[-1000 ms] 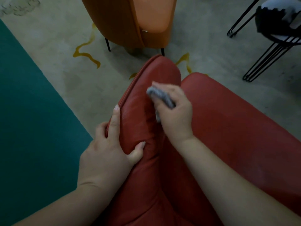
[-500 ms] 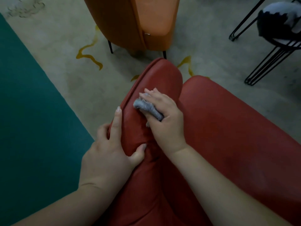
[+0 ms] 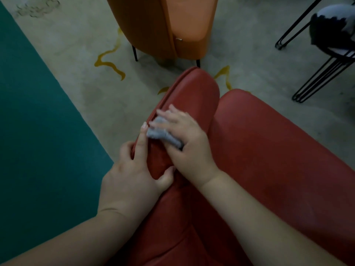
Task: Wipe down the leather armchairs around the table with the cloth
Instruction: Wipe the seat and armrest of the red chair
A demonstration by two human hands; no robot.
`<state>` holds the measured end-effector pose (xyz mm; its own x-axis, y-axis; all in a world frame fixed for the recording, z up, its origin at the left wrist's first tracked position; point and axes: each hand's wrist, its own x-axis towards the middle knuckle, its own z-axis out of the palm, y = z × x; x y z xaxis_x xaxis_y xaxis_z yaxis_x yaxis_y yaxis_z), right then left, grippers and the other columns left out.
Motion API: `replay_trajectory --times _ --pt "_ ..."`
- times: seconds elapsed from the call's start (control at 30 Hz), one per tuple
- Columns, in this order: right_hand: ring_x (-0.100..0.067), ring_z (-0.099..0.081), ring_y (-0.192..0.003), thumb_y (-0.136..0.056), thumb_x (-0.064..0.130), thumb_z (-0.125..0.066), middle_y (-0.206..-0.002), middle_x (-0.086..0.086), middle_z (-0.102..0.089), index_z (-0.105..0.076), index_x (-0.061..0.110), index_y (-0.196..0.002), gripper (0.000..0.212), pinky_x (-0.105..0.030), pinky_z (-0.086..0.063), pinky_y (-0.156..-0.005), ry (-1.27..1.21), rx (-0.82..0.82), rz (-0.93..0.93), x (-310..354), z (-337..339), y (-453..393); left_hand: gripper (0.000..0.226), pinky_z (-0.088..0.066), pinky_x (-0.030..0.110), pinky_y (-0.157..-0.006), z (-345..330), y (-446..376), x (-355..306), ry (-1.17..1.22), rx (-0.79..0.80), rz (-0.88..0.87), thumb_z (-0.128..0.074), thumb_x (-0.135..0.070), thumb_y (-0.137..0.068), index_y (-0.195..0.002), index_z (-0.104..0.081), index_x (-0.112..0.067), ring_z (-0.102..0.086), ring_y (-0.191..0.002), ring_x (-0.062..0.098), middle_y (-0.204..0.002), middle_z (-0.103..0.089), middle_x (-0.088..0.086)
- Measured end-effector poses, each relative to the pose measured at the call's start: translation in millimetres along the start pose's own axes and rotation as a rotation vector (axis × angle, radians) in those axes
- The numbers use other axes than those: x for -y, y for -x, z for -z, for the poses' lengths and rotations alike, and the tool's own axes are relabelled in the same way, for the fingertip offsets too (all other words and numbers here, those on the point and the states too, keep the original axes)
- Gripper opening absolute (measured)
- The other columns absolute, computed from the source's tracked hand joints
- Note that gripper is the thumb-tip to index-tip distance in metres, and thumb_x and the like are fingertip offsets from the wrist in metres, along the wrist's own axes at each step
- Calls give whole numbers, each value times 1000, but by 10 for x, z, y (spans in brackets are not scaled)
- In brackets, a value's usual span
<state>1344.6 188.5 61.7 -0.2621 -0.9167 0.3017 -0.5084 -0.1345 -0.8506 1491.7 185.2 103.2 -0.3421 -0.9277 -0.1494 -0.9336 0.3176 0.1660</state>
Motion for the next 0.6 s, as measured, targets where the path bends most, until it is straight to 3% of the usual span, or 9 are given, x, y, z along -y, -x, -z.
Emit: replay_trajectory --times 0.13,0.27,0.33,0.43,0.53,0.6 --pt "-29 -51 -124 -73 -1 -68 -126 -10 -61 -70 13 -110 40 -40 -29 -110 115 70 138 -56 107 -127 102 -38 30 -55 13 1 -16 -17 5 7 -39 -83 -65 -150 -5 -38 -64 -77 28 -117 -49 0" --pt "-26 -45 -130 -83 6 -67 -133 -10 -56 -66 12 -117 35 -39 -28 -113 23 -157 -186 -298 321 -780 103 -40 31 -60 7 8 -12 -30 13 11 -33 -85 -66 -150 4 -39 -63 -82 27 -124 -45 0" --pt "-22 -40 -134 -86 10 -66 -133 -7 -56 -65 13 -120 34 -38 -28 -114 3 -186 -248 -321 318 -787 104 -43 32 -62 10 14 -19 -31 25 16 -37 -84 -67 -151 3 -36 -63 -83 26 -126 -45 2" --pt "-25 -39 -135 -79 -3 -64 -131 -10 -58 -65 9 -118 41 -46 -28 -114 -38 -55 -138 -100 150 -310 107 -45 34 -63 25 10 -31 -22 40 29 -46 -80 -66 -152 -4 -32 -64 -84 30 -124 -46 3" --pt "-26 -35 -138 -76 -4 -61 -132 -6 -57 -67 16 -116 45 -40 -19 -116 4 112 40 82 37 69 108 -36 31 -60 20 6 -31 -4 44 25 -51 -76 -65 -152 -6 -31 -64 -84 29 -123 -47 2" --pt "-31 -34 -138 -77 -3 -61 -133 -9 -56 -67 13 -116 43 -38 -15 -114 53 135 67 34 98 -97 107 -39 31 -61 24 -2 -25 -27 36 30 -48 -78 -66 -152 -5 -30 -64 -86 29 -125 -47 3"
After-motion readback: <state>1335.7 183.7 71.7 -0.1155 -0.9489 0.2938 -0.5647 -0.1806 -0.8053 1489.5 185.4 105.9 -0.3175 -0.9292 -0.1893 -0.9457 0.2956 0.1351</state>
